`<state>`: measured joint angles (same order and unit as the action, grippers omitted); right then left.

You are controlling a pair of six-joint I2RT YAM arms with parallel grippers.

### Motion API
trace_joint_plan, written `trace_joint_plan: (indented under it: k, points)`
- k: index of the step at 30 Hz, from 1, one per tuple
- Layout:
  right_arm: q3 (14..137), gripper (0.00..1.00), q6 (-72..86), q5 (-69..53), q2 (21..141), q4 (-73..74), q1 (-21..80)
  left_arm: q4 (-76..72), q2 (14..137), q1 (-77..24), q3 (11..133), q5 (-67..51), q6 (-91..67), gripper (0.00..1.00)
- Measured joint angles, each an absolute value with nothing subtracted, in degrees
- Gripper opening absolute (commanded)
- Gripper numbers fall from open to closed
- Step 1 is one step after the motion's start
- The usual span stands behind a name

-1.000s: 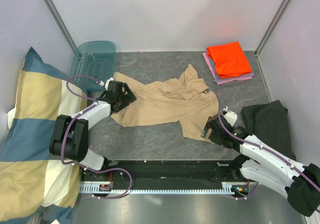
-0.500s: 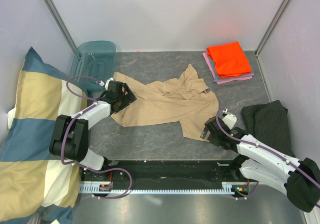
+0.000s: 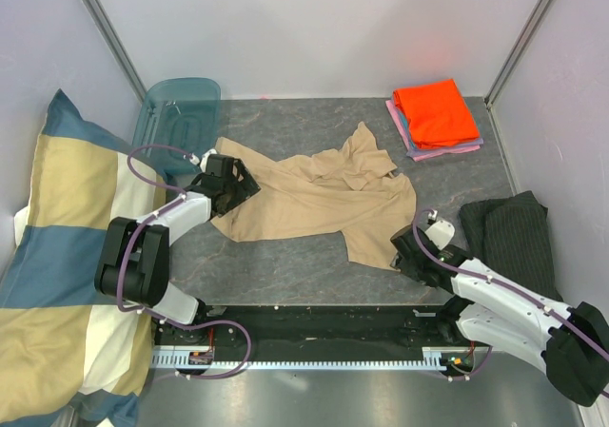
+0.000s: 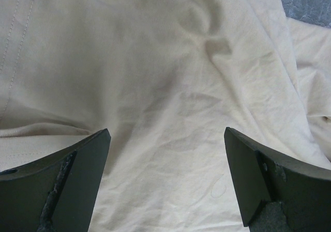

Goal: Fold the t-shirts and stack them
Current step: Flatten out the tshirt

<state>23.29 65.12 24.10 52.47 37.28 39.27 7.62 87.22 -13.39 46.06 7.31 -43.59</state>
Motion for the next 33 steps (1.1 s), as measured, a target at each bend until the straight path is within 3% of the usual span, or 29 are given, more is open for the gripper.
trace_joint_plan:
  k: [14, 23, 33]
  points:
    - [23.1, 0.00, 65.5, 23.8, 53.3, 36.3, 39.3, 7.6, 87.4, -13.4, 45.6, 7.4, -43.6, 1.00]
    - [23.0, 0.00, 64.8, 22.5, 53.9, 34.3, 39.3, 13.9, 80.7, -13.5, 45.6, 13.3, -43.6, 0.99]
    - [23.0, 0.00, 63.0, 20.7, 54.8, 31.7, 39.3, 19.2, 75.3, -13.5, 41.8, 19.2, -43.6, 0.84]
